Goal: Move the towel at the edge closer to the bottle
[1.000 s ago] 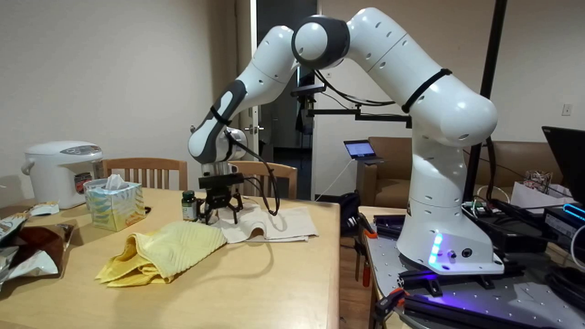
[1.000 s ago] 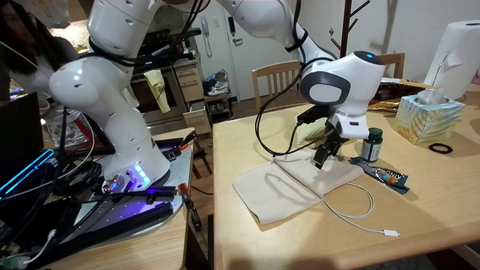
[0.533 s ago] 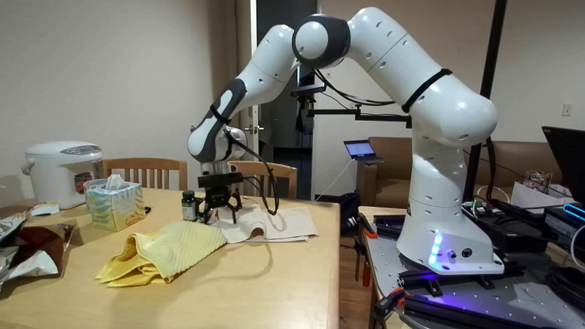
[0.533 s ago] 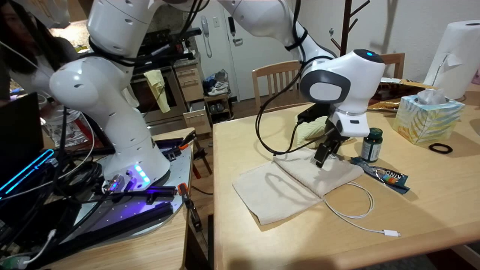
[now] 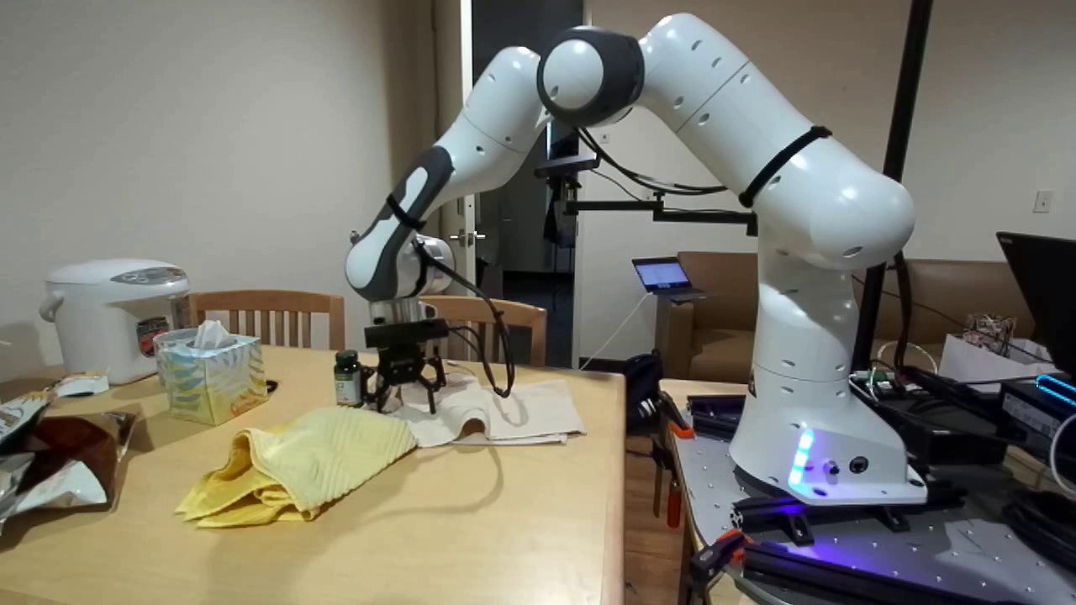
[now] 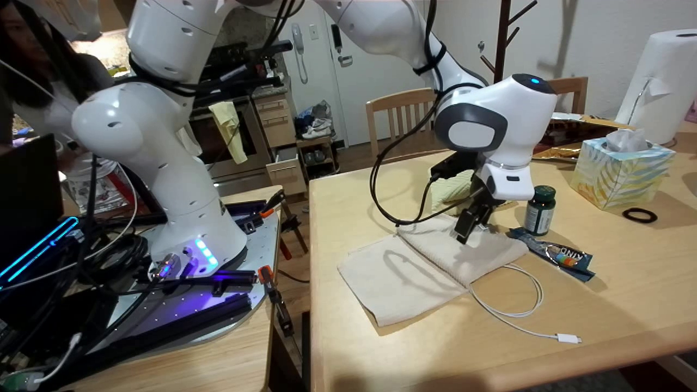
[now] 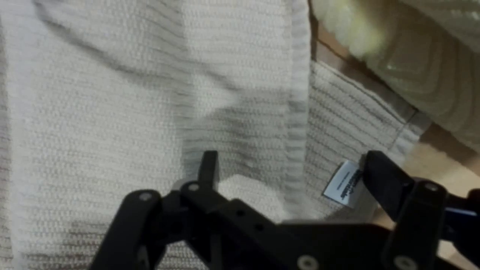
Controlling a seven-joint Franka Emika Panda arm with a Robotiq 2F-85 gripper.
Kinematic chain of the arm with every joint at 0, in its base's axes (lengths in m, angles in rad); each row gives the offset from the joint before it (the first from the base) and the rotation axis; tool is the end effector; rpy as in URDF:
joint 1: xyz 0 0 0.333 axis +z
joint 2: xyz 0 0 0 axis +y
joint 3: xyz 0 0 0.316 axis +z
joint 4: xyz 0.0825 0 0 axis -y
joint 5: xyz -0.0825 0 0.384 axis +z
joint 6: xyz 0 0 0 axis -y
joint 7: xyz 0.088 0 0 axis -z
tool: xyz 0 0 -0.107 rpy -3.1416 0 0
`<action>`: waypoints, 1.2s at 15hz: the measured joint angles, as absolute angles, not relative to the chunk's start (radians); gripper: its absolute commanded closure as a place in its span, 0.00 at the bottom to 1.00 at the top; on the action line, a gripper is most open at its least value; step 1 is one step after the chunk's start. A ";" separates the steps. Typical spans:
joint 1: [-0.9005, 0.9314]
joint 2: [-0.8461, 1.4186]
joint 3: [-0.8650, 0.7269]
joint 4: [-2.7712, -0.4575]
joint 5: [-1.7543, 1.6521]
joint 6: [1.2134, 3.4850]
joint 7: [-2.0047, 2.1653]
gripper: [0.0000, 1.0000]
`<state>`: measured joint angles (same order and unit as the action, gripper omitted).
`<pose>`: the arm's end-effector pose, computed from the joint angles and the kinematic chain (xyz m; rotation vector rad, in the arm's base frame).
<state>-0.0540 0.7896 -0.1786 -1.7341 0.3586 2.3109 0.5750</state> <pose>0.6243 -0.1350 0.1153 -2.6503 1.5111 0.3108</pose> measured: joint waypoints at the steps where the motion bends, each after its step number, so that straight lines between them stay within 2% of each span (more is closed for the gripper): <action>1: -0.054 0.789 -0.178 -1.734 0.359 2.312 0.575 0.39; 2: -0.054 0.788 -0.178 -1.734 0.359 2.312 0.575 0.45; 3: -0.055 0.786 -0.178 -1.734 0.359 2.312 0.575 0.11; 6: -0.058 0.784 -0.178 -1.734 0.359 2.312 0.575 0.03; 8: -0.059 0.785 -0.178 -1.736 0.359 2.312 0.575 0.00; 18: -0.060 0.774 -0.176 -1.769 0.359 2.343 0.575 0.00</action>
<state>-0.0602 0.7743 -0.1765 -1.7694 0.3587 2.3432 0.5751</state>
